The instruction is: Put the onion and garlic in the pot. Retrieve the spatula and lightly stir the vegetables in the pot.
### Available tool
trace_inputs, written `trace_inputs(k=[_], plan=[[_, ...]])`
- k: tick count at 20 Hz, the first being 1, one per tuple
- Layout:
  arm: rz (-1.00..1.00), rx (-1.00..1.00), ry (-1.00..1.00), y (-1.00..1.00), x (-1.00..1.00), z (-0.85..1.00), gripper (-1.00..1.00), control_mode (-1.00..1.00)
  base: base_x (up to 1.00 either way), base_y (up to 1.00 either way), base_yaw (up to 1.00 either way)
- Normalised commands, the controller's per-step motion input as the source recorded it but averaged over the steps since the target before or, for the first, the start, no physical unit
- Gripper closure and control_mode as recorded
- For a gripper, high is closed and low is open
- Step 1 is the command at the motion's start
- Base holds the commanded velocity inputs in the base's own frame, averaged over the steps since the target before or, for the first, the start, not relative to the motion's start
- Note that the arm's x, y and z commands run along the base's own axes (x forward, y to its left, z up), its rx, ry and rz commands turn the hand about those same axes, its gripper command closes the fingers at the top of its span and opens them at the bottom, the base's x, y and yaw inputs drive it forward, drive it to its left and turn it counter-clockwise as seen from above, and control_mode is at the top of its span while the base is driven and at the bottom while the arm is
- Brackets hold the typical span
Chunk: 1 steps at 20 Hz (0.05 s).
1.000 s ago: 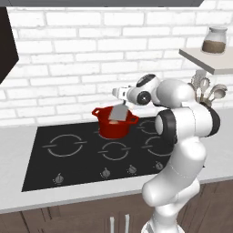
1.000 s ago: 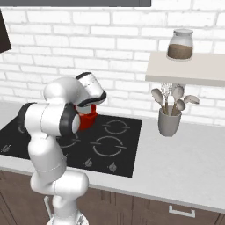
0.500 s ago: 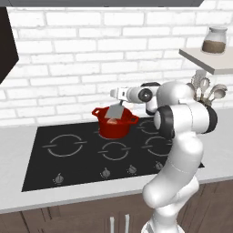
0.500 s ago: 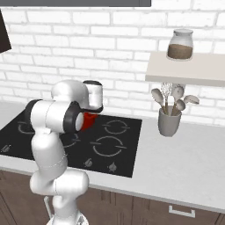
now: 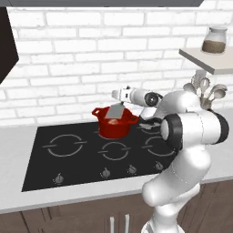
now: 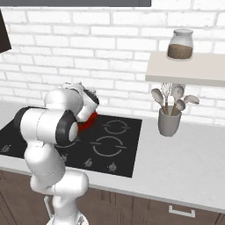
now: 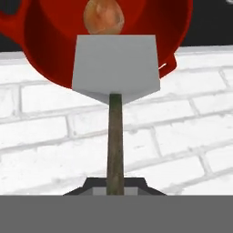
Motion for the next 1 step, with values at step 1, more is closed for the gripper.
trace_inputs(k=[1], plan=[[0.11,-0.07,0.00,0.00,-0.21,0.70,1.00,-1.00,0.00,0.00,0.00]])
